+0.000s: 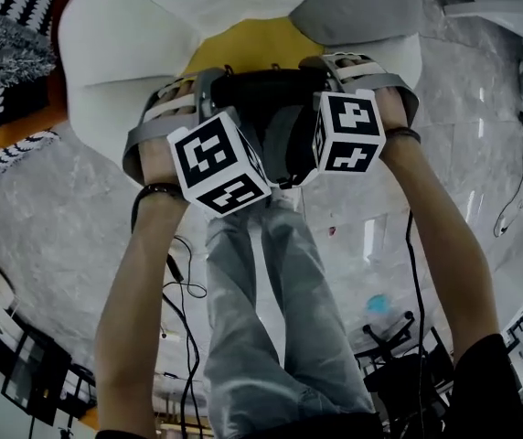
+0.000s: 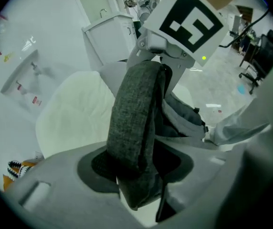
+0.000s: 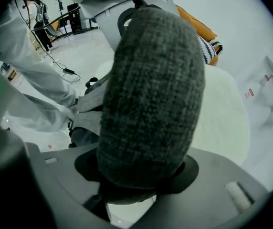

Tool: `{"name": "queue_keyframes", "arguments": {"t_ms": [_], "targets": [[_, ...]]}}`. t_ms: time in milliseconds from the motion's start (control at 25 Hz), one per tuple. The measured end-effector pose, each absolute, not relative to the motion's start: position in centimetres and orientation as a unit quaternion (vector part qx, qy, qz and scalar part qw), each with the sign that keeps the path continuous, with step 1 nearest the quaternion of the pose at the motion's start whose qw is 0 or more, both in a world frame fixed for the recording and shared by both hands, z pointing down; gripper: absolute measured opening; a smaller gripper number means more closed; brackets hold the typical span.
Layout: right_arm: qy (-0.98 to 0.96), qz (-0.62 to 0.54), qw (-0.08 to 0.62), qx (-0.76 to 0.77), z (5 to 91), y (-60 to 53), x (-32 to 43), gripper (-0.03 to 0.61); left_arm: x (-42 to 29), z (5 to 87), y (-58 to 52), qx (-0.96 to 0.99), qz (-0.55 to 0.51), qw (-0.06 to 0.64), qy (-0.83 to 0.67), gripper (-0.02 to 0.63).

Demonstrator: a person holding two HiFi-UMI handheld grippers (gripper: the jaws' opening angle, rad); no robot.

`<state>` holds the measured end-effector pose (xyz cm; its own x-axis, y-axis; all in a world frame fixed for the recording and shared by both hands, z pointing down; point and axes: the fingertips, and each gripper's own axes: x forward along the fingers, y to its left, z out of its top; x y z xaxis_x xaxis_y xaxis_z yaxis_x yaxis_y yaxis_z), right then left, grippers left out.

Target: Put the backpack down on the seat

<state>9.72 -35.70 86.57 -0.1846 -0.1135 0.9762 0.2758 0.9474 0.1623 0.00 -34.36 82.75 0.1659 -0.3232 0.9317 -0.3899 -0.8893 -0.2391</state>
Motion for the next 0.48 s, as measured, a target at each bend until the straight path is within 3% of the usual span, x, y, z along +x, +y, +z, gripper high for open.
{"name": "queue_keyframes", "arguments": {"t_ms": [240, 480], "targets": [[-0.756, -0.171, 0.632, 0.018, 90.7, -40.1, 8.3, 0.283, -1.5, 86.6, -38.8, 0.73, 0.614, -0.031, -0.297, 0.233], [-0.765, -0.16, 0.615, 0.107, 94.4, -44.5, 7.9, 0.383, -2.8, 90.7, -42.7, 0.709, 0.601, -0.043, -0.367, 0.277]]}}
